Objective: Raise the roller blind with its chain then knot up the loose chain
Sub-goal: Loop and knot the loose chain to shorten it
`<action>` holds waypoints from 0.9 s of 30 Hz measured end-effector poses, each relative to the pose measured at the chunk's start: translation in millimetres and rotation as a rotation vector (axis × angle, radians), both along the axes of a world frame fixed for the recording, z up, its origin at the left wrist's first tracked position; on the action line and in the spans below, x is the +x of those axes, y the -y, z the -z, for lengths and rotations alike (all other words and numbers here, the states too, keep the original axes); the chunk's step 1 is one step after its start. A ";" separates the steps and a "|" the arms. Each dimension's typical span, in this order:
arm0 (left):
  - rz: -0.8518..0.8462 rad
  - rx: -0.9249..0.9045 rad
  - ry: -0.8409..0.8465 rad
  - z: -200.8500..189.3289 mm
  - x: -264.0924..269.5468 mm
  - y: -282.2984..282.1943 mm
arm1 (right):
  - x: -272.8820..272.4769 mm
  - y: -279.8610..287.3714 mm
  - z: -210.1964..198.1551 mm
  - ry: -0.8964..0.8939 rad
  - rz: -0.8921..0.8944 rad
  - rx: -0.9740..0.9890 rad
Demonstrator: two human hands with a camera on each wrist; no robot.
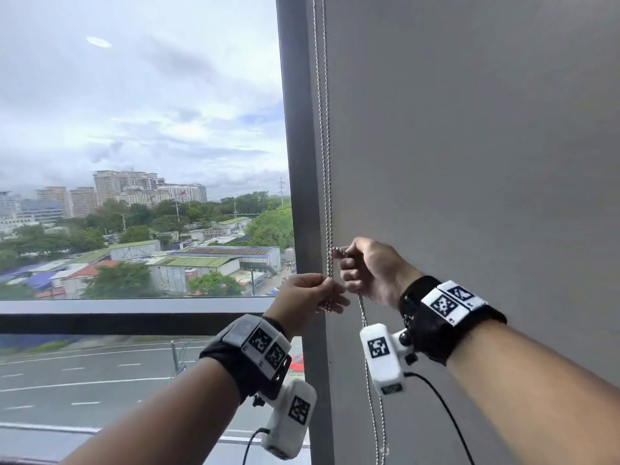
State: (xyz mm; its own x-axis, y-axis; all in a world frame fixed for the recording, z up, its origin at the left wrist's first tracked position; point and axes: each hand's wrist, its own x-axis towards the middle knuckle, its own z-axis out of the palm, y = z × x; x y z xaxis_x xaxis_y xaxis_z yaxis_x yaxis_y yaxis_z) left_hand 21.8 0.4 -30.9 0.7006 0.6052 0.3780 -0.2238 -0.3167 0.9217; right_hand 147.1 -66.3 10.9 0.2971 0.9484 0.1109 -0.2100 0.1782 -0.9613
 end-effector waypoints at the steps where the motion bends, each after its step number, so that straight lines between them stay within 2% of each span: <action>1: -0.006 -0.001 -0.011 -0.8 -0.1 1.8 | -6.1 3.2 -9.2 0.025 -0.024 -0.004; 6: -0.028 -0.068 0.052 -8.1 -3.4 10.9 | -25.4 16.8 -27.7 0.276 0.006 -0.019; 14: -0.131 -0.041 0.124 -9.4 -5.5 19.0 | -33.7 31.0 -23.8 0.285 -0.080 -0.025; 19: -0.330 0.003 0.136 -8.7 -4.6 12.5 | -32.7 36.0 -24.3 0.371 -0.074 -0.054; 21: -0.372 -0.013 0.142 -9.4 -5.5 11.0 | -32.3 35.6 -24.2 0.399 -0.042 -0.060; 24: -0.329 -0.058 0.131 -10.0 -6.1 9.7 | -32.1 33.9 -23.8 0.439 0.033 -0.057; 27: -0.398 -0.011 0.134 -7.8 -6.7 2.2 | -31.5 33.1 -22.2 0.459 0.097 -0.064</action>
State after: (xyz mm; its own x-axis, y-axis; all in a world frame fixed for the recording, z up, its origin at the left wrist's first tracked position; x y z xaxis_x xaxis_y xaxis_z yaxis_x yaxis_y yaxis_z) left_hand 15.1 -1.8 -23.1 0.3563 0.8232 0.4421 -0.2045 -0.3930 0.8965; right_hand 115.6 -99.4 33.1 0.3190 0.9277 0.1941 0.2536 0.1138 -0.9606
